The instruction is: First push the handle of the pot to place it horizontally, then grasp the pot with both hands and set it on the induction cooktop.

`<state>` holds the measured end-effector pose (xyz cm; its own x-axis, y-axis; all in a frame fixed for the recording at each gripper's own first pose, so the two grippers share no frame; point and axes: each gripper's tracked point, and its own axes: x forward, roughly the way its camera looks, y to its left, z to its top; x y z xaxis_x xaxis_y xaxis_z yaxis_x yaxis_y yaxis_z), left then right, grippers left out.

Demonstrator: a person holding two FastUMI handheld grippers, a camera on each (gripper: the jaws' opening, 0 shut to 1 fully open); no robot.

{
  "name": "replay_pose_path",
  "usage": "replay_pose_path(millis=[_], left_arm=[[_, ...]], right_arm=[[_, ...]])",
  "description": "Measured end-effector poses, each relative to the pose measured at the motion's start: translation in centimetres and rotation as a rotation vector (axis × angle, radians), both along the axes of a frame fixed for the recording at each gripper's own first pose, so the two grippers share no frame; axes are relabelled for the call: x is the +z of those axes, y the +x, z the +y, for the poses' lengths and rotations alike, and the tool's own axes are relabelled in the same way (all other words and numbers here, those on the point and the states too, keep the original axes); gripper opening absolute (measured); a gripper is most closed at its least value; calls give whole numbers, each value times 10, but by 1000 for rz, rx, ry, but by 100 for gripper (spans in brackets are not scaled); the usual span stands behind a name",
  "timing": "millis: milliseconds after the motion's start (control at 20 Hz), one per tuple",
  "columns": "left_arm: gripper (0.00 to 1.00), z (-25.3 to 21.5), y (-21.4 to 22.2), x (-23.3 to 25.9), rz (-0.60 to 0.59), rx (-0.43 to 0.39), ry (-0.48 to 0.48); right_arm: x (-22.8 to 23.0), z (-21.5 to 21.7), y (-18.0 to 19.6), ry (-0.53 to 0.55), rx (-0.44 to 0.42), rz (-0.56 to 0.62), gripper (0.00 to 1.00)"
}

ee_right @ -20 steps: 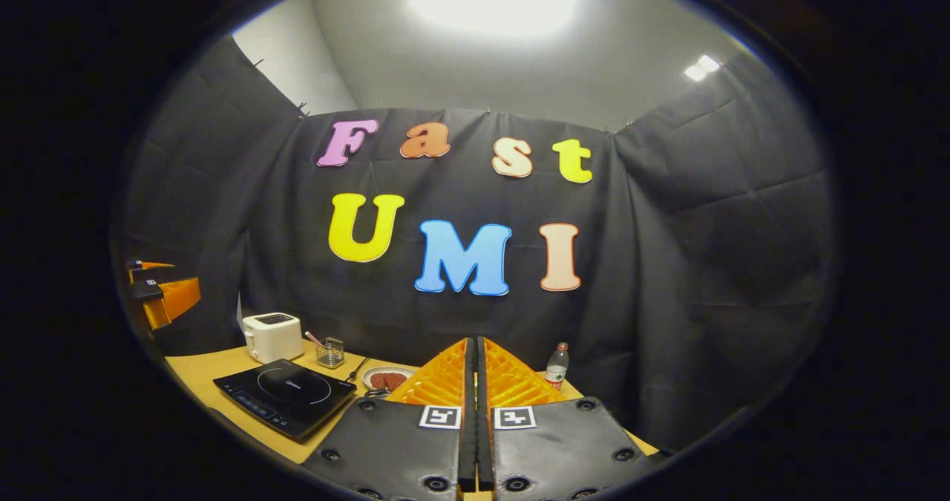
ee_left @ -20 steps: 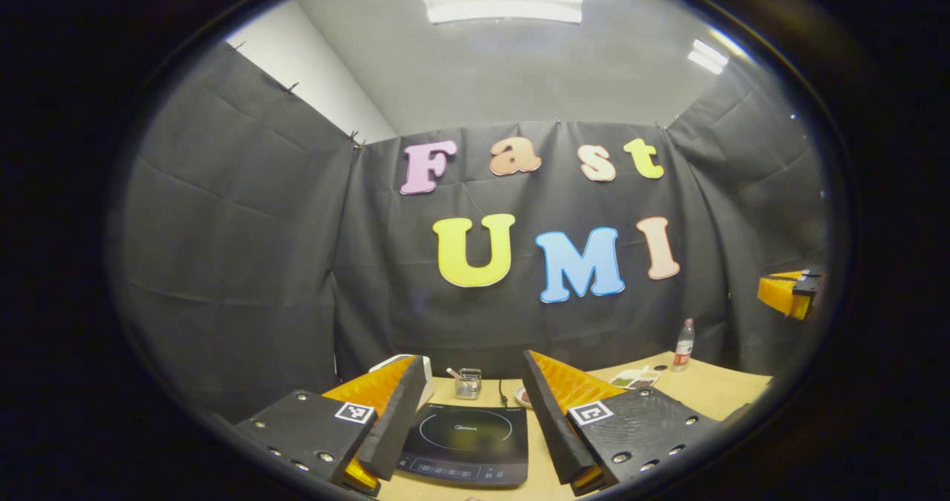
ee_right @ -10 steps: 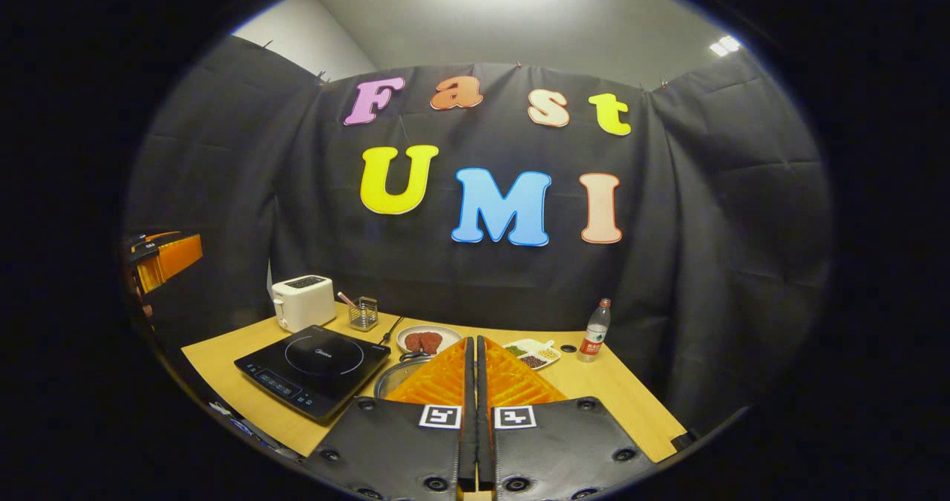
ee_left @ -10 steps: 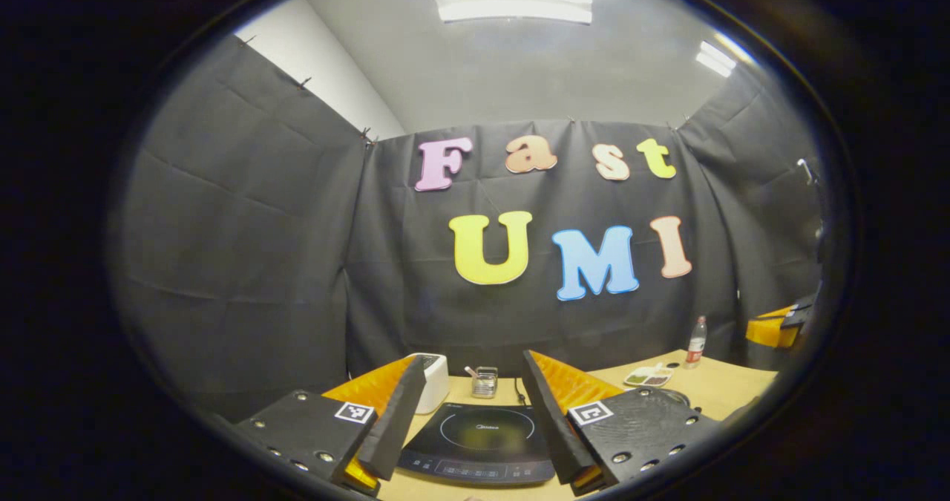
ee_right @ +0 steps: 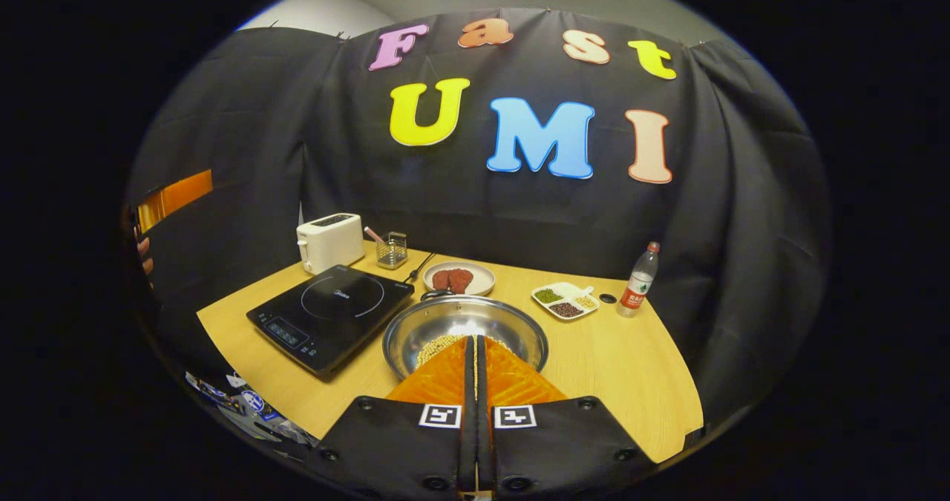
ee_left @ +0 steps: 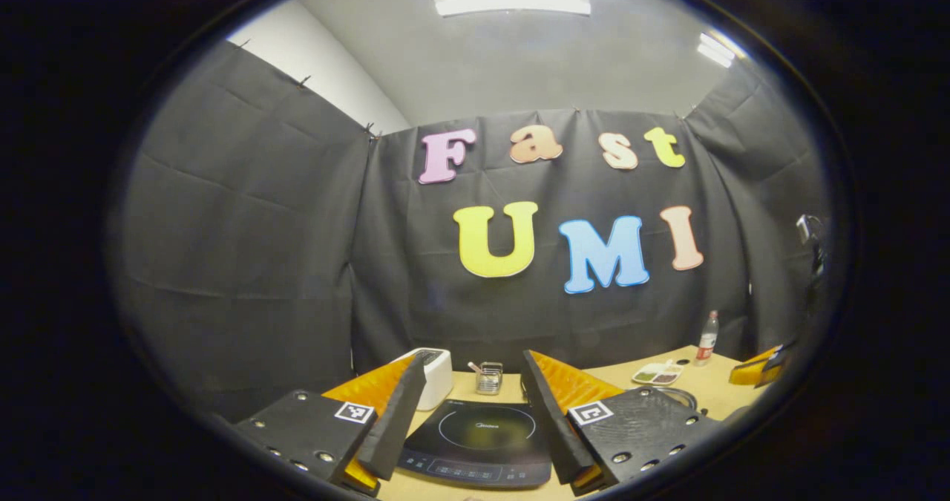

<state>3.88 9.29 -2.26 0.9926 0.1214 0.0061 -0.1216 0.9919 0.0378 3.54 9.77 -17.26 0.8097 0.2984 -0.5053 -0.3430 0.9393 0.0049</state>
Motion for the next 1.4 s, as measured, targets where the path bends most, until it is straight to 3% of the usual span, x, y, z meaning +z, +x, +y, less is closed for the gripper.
replay_pose_path(millis=[250,350,900,1400], left_arm=[[77,-18,10,-5,17,36,5],[82,-21,15,-6,25,53,14],[77,-28,29,-24,79,119,49],[77,-46,42,-28,96,122,69]], right_arm=[[-45,1,4,-14,99,126,2],[-62,1,3,-31,136,172,2],[-134,9,-6,-107,314,375,2],[-157,0,-5,-107,314,450,2]])
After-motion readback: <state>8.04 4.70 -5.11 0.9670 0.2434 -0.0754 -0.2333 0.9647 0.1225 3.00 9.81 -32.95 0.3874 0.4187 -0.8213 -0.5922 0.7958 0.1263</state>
